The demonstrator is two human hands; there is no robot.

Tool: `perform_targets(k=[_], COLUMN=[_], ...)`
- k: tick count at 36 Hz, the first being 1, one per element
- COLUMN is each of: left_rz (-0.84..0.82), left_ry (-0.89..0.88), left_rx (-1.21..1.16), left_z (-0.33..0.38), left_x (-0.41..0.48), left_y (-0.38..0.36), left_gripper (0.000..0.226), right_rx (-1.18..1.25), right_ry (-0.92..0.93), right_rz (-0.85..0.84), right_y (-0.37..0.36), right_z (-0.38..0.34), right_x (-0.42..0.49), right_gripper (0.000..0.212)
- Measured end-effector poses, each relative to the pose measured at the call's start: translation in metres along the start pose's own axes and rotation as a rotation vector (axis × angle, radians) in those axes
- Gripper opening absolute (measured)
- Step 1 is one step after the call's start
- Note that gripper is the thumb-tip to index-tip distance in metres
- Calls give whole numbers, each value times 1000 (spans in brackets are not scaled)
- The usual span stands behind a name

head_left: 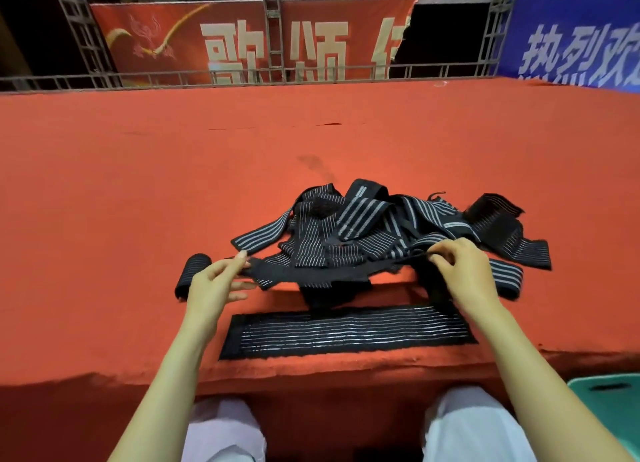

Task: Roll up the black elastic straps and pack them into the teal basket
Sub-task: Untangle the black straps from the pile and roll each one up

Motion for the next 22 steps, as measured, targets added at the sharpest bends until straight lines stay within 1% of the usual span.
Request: perform_targets(k=[3,5,8,10,13,16,18,20,22], left_rz=[18,23,28,23,8,13,19,31,43], left_ry=[-4,14,25,29,11,8,8,-2,-20], left_rx=[66,132,378,539,709,747,736,704,630], left_z=[-10,-22,-43,-52,-53,-49,-47,-46,-44], left_x=[-12,-19,-28,-33,-39,-43,-44,-46,-48], left_y=[6,11,19,21,17,12,10,9,11], left_gripper=[7,8,21,28,24,23,25,30,36], right_rx=[30,-27,-75,-55,-38,-36,-27,0,6], right_ry=[203,295,260,193,124,87,69,59,52], right_rz=[27,-32,-184,-298,-384,-399,-391,-382,-428], right_y=[7,6,-1,-5,-4,-2,-1,-2,-6], right_z=[-6,-2,16,26,34,37,38,38,41], right_x=[-14,-25,-44,-57,-69,-73,-73,-74,-75], right_gripper=[16,20,27,28,30,33,29,28,34])
Point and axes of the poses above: each hand's wrist, its own x-axis towards the middle knuckle, its own y-axis out of the back of the hand, z = x × y, the point moved 5 cm from there along x, towards the middle knuckle, and after that the axes turned 13 degrees about x, right-handed, at the moved point
